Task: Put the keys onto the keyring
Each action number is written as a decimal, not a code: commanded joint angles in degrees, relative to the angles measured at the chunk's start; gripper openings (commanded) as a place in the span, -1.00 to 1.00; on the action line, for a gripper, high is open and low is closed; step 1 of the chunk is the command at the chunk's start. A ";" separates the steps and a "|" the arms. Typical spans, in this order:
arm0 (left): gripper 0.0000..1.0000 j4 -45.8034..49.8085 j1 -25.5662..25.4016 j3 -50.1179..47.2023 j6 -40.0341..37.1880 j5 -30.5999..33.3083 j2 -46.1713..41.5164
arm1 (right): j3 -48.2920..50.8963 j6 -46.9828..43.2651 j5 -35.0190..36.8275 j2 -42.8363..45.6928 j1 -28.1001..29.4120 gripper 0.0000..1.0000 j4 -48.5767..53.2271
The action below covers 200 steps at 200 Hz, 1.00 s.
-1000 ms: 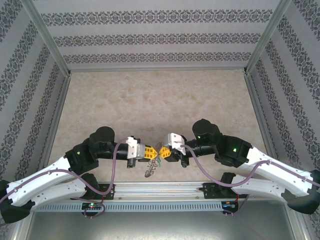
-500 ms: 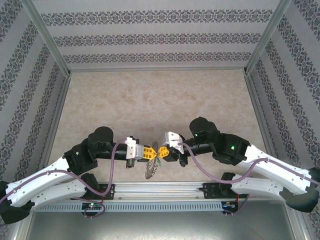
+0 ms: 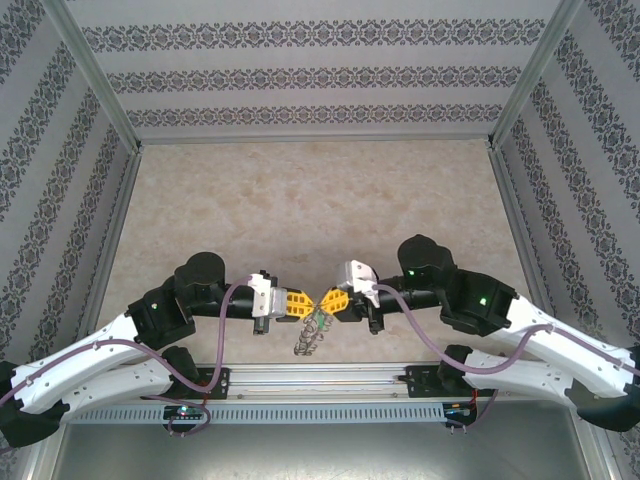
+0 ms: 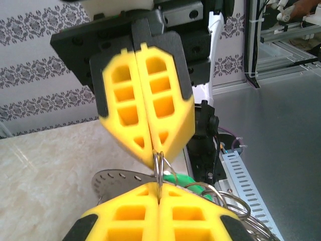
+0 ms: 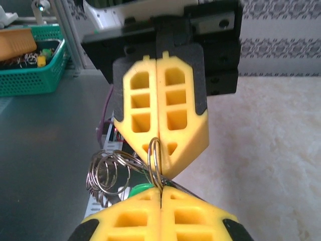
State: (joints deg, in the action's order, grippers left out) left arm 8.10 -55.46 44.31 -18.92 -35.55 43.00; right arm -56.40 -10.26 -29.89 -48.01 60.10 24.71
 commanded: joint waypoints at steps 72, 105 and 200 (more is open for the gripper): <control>-1.00 -0.50 -0.35 -0.11 0.44 0.77 -1.18 | 1.32 2.00 0.53 3.85 -0.15 -0.55 -7.35; -1.00 -0.50 -0.35 -0.05 0.23 1.44 -1.43 | 3.37 3.13 2.35 4.82 -0.11 -0.16 -7.10; -1.00 -0.07 -0.35 0.25 -0.30 2.20 -0.72 | 3.19 2.29 2.90 1.84 -0.07 -0.23 -6.82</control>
State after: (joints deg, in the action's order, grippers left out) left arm 8.69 -55.44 44.23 -18.90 -33.19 42.61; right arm -52.95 -7.46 -28.03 -45.76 60.12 18.59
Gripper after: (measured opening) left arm 0.060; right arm 0.393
